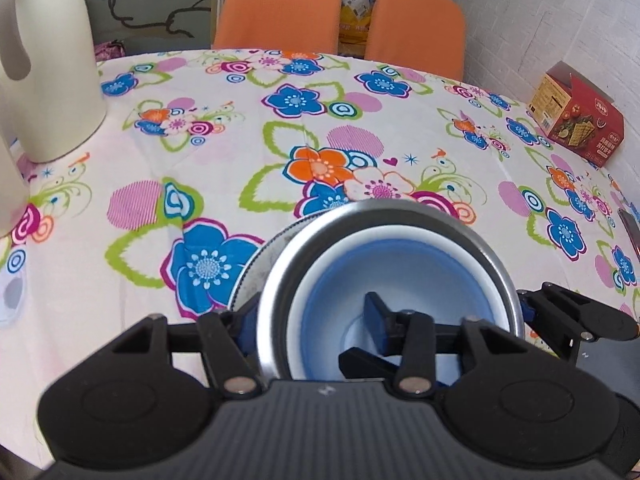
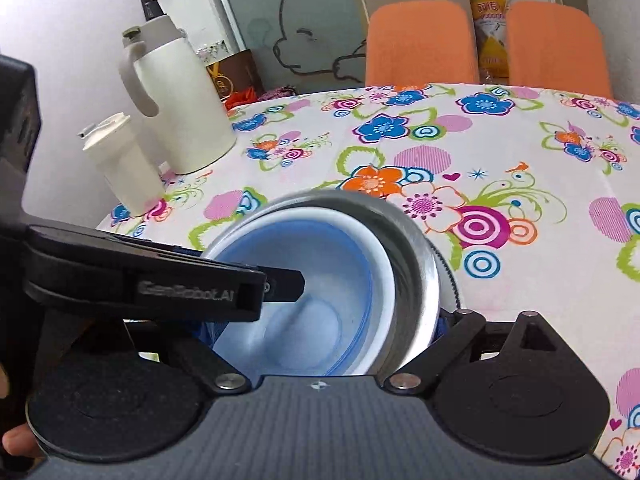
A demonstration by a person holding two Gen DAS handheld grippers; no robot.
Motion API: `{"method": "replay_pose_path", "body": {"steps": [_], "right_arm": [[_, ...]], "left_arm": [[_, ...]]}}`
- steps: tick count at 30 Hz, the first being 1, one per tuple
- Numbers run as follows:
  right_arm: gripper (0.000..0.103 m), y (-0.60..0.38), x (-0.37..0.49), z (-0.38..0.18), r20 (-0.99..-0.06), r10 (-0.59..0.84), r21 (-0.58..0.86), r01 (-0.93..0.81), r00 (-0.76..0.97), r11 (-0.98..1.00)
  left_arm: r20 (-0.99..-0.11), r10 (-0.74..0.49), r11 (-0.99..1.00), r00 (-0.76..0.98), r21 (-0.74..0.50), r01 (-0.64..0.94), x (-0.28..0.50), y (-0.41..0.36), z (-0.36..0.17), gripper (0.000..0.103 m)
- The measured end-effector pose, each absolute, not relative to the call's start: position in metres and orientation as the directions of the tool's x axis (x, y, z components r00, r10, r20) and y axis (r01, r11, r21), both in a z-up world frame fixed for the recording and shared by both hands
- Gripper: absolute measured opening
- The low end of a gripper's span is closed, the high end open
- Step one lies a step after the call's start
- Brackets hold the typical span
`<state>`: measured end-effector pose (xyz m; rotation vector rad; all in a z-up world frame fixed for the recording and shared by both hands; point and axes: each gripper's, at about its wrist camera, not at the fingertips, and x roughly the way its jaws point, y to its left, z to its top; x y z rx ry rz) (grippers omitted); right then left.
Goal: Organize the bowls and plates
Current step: 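Open the left gripper and withdraw it from the bowl stack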
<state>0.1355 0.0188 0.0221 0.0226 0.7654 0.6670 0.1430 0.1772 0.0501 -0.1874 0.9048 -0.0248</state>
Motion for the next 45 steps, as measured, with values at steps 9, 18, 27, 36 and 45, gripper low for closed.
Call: {"method": "replay_pose_path", "body": {"steps": [9, 18, 27, 36, 45], "right_arm": [[0.08, -0.017, 0.132, 0.044, -0.544, 0.542, 0.261, -0.485, 0.64, 0.835], [0.081, -0.083, 0.121, 0.054, -0.456, 0.433, 0.288, -0.331, 0.778, 0.898], [0.081, -0.146, 0.084, 0.054, -0.425, 0.299, 0.385, -0.129, 0.854, 0.914], [0.081, -0.159, 0.023, 0.041, -0.417, 0.223, 0.318, -0.088, 0.881, 0.944], [0.081, -0.154, -0.017, 0.026, -0.426, 0.204, 0.224, -0.116, 0.881, 0.968]], "left_arm": [[-0.625, 0.055, 0.988, 0.779, -0.078, -0.132, 0.121, 0.178, 0.086, 0.095], [-0.538, 0.069, 0.985, 0.84, -0.097, -0.142, 0.1, 0.132, 0.104, 0.099], [-0.531, 0.022, 0.994, 0.847, -0.082, -0.077, 0.063, 0.069, 0.106, 0.099], [-0.565, -0.014, 0.999, 0.825, -0.037, -0.008, 0.003, 0.026, 0.073, 0.099], [-0.577, -0.001, 1.0, 0.816, -0.021, -0.014, -0.039, 0.015, 0.044, 0.099]]}}
